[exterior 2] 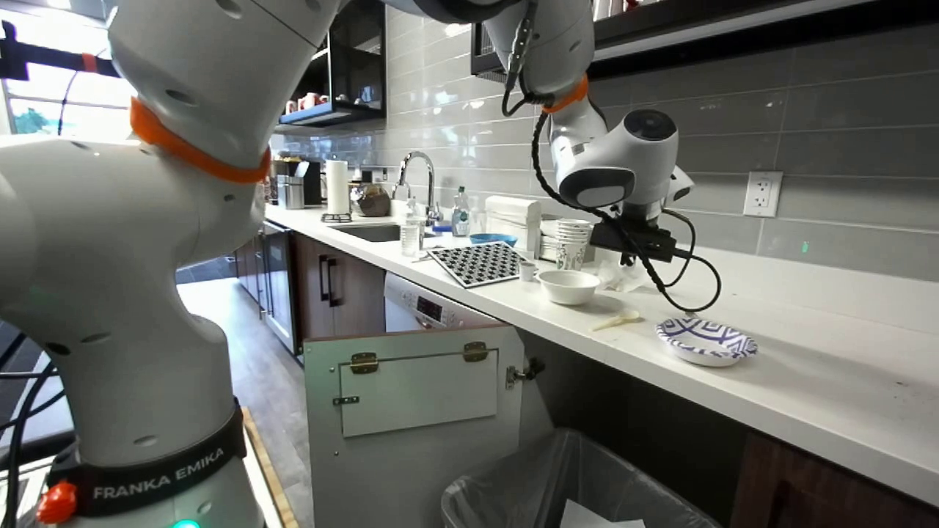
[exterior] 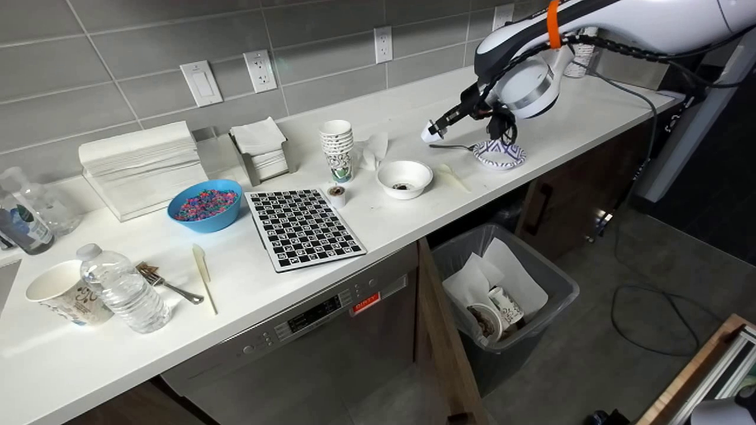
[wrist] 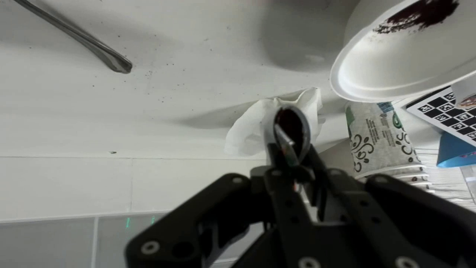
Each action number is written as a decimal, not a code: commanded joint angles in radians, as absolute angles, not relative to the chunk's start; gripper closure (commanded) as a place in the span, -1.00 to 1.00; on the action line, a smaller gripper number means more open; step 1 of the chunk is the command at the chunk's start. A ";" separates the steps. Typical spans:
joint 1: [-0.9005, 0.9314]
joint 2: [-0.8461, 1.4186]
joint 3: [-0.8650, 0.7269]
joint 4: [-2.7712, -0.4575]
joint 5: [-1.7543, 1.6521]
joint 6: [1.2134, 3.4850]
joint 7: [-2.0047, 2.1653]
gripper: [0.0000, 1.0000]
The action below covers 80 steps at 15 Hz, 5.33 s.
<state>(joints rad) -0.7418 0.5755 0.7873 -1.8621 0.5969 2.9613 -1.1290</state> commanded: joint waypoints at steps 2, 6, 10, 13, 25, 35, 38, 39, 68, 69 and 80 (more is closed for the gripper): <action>-0.784 0.565 0.819 -1.895 0.594 2.965 -1.137 0.67; -0.801 0.574 0.842 -1.898 0.598 2.962 -1.155 0.92; -0.876 0.615 0.933 -1.912 0.625 2.990 -1.213 0.92; -0.966 0.676 1.040 -1.924 0.620 3.024 -1.269 0.92; -1.199 0.962 1.259 -2.030 0.252 3.110 -1.191 0.92; -1.287 1.225 1.337 -2.046 -0.046 3.172 -1.142 0.92; -1.301 1.299 1.355 -2.050 -0.136 3.214 -1.119 0.92; -1.301 1.314 1.354 -2.050 -0.162 3.220 -1.106 0.92; -1.365 1.486 1.492 -2.065 -0.035 3.154 -1.169 0.92; -1.365 1.486 1.498 -2.061 -0.009 3.149 -1.187 0.92; -1.351 1.485 1.437 -2.029 0.047 3.144 -1.292 0.92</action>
